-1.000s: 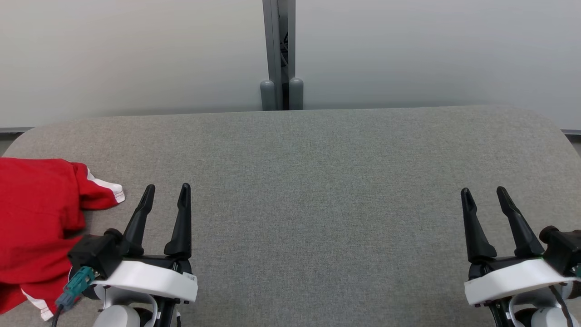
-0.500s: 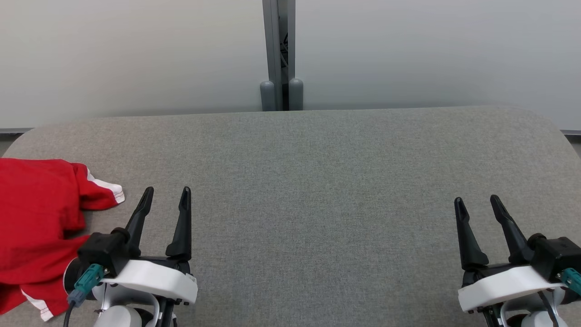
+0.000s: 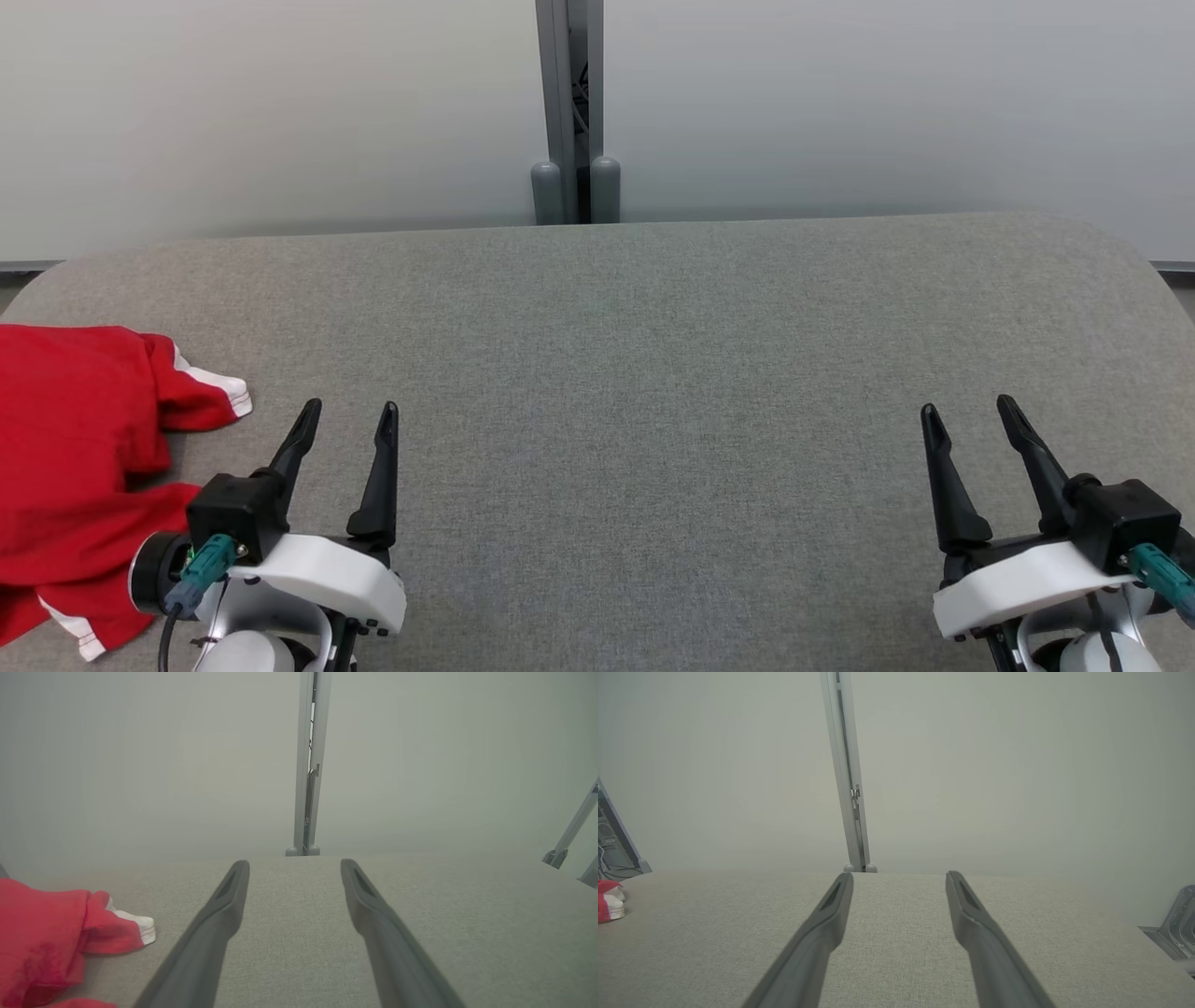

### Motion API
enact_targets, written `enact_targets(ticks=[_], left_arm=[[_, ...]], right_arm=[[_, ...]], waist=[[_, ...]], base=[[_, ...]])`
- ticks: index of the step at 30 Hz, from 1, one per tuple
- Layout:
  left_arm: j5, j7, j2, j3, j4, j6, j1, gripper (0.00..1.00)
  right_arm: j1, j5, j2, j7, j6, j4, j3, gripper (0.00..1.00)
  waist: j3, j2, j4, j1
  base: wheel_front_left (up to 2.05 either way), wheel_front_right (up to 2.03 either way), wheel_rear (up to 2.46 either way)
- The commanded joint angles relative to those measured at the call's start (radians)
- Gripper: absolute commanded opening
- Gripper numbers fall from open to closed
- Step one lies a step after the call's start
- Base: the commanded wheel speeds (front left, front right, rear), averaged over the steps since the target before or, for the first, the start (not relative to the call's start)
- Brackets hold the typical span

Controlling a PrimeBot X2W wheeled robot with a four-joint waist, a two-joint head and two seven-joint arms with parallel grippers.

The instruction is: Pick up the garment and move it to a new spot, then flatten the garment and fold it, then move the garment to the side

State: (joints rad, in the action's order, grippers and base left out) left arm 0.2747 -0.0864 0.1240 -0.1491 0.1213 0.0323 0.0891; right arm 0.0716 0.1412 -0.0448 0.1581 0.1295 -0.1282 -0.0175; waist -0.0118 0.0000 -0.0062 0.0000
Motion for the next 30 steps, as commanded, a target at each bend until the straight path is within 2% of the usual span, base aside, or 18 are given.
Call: enact_targets(ticks=[1,14,20,30], left_arm=[[-0.016,0.003,0.01,0.0,0.002,0.004,0.024,1.0],[-0.071,0.028,0.011,-0.002,0.021,0.021,0.039,1.0],[-0.045,0.032,0.008,-0.001,0.025,0.018,0.036,1.0],[-0.032,0.04,0.012,-0.009,0.026,0.022,0.032,1.0]], right_arm=[[0.006,-0.02,-0.009,0.01,0.002,0.006,-0.004,1.0],[0.015,0.007,-0.01,0.018,0.002,-0.01,-0.004,1.0],[0.018,0.047,-0.01,-0.005,0.002,-0.027,-0.001,1.0],[0.024,0.047,-0.01,-0.01,0.002,-0.039,0.002,1.0]], waist=[[-0.001,0.0,0.0,0.0],[0.003,0.0,0.0,0.0],[0.004,0.0,-0.001,0.0],[0.005,0.0,-0.003,0.0]], base=[[0.0,0.0,0.0],[0.0,0.0,0.0],[0.0,0.0,0.0],[0.0,0.0,0.0]])
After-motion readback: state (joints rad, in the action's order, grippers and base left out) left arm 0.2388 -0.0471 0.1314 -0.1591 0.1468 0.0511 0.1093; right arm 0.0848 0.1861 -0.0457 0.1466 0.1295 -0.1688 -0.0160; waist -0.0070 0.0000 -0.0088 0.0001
